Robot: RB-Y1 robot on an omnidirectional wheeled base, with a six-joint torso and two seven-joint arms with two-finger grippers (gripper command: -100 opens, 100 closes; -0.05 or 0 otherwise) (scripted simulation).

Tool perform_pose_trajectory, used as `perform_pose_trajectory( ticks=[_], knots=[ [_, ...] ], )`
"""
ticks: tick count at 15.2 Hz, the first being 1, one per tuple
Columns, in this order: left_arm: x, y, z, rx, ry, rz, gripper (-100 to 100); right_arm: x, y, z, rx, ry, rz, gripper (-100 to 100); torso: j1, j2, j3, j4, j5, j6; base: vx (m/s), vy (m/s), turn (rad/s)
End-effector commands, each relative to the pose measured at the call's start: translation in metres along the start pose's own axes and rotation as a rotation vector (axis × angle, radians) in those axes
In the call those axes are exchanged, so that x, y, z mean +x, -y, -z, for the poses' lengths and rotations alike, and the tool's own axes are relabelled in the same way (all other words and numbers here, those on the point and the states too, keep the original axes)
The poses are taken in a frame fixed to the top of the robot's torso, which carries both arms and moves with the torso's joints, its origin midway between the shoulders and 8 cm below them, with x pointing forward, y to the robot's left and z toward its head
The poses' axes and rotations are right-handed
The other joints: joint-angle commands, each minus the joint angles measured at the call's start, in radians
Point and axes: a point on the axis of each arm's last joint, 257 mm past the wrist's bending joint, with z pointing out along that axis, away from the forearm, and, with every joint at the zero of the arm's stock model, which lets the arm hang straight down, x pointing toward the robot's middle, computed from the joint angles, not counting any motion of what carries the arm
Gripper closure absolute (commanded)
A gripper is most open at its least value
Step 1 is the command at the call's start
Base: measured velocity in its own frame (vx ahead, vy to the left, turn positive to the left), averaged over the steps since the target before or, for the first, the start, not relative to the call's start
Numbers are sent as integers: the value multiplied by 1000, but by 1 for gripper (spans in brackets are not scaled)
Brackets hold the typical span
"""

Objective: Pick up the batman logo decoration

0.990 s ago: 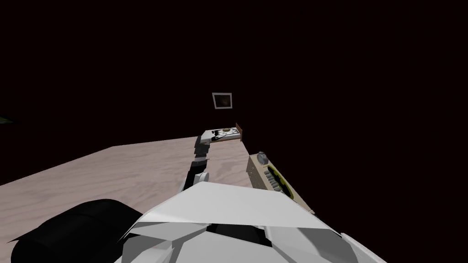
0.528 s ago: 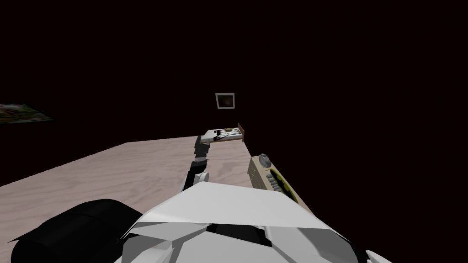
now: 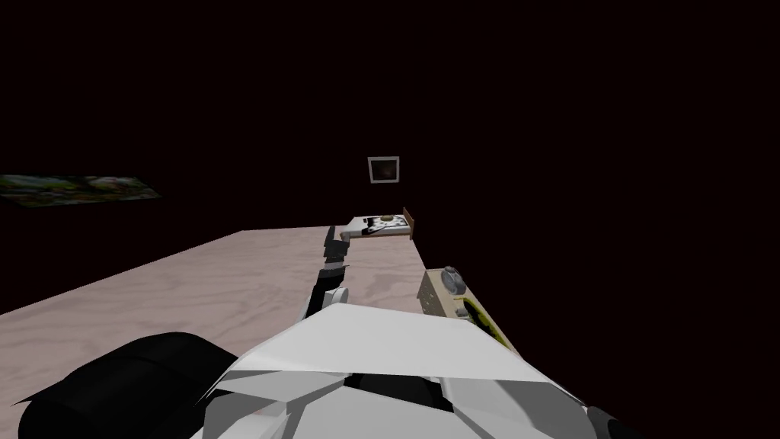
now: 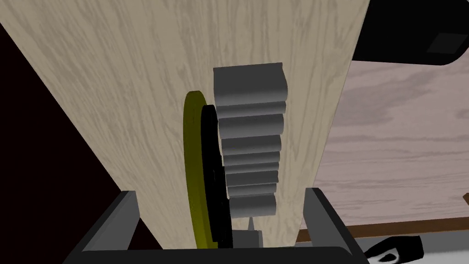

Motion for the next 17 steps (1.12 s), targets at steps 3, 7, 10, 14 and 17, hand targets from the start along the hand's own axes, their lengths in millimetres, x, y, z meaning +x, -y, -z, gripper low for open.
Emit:
perform_pose_trajectory(
  ticks=[3,7,10,14,17],
  knots=[
    [0,0,0,0,0,0,0,5,6,-2,15,-6,16,-100,0,1,1,0,0,0,91,12,72],
    [0,0,0,0,0,0,0,10,2,-15,21,5,-1,-100,-3,12,7,2,-1,1,-27,-22,77],
    [0,0,0,0,0,0,0,10,2,-15,21,5,0,100,-3,13,8,3,-1,1,-24,-15,29],
    [0,0,0,0,0,0,0,10,2,-14,22,4,2,100,-1,11,7,3,-1,1,0,0,0],
    [0,0,0,0,0,0,0,5,6,-2,15,-6,16,100,1,10,6,2,1,3,28,26,-111]
  ],
)
